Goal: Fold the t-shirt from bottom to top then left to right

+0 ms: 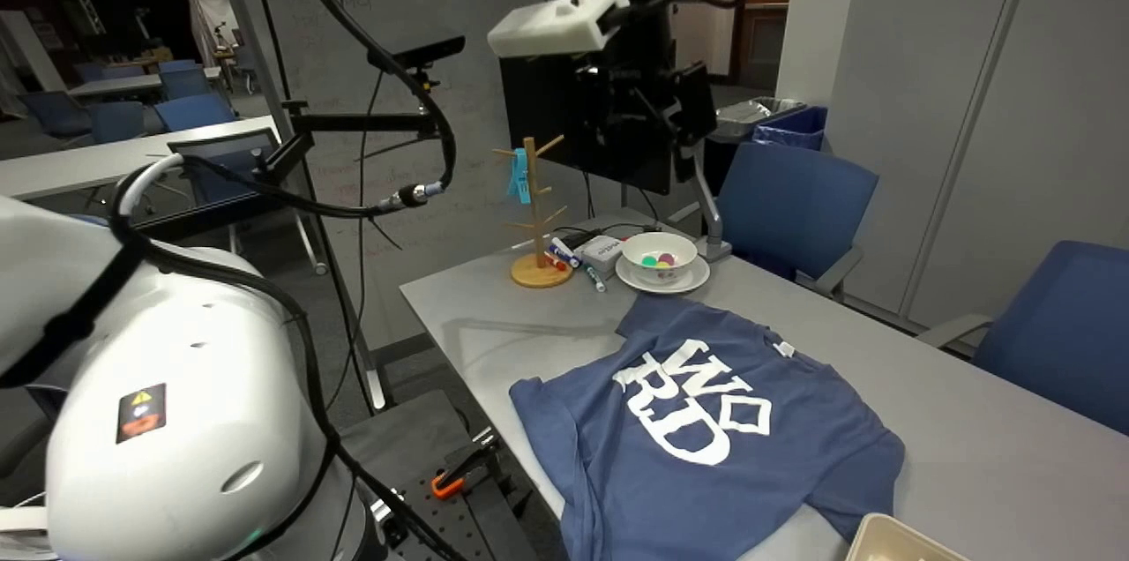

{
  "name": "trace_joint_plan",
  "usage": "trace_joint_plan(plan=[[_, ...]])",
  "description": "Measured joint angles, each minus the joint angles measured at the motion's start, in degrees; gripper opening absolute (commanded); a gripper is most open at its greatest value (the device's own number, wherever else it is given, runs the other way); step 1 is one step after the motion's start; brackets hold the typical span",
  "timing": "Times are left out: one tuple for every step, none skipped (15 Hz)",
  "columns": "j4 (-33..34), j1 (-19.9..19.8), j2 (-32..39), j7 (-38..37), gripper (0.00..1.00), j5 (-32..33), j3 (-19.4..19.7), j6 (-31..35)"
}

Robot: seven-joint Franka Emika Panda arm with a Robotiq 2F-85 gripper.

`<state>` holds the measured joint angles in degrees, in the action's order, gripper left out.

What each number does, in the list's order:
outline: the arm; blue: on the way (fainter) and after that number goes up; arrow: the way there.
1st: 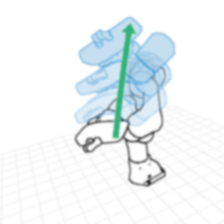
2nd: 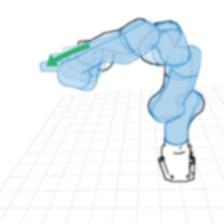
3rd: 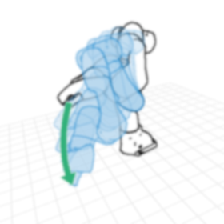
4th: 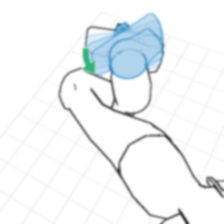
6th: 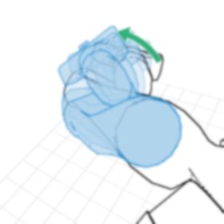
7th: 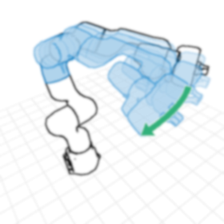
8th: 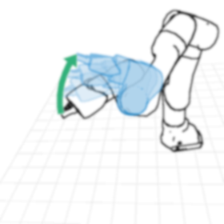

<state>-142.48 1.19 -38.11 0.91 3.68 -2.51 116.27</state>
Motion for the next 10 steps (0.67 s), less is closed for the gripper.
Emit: trace_joint_plan(plan=[[0.0,-0.1,0.7,0.0,1.0,0.0,0.0,0.0],[0.1,-0.1,0.6,0.0,1.0,0.0,0.1,0.0],[0.1,-0.1,-0.1,0.1,1.0,0.1,0.6,-0.1],[0.1,-0.2,-0.8,0.2,1.0,0.1,1.0,-0.2],[0.0,-0.2,-1.0,0.2,1.0,0.1,1.0,-0.2],[0.0,-0.1,-1.0,0.2,1.0,-0.1,1.0,-0.2],[-0.1,0.2,-0.7,0.2,1.0,-0.7,1.0,-0.2],[-0.3,0.7,-0.1,0.4,1.0,-1.9,0.9,-0.2],[-0.9,1.5,0.5,0.8,1.0,-3.4,0.9,-0.2],[-1.8,2.7,1.1,1.7,1.0,-5.4,1.0,-0.1]])
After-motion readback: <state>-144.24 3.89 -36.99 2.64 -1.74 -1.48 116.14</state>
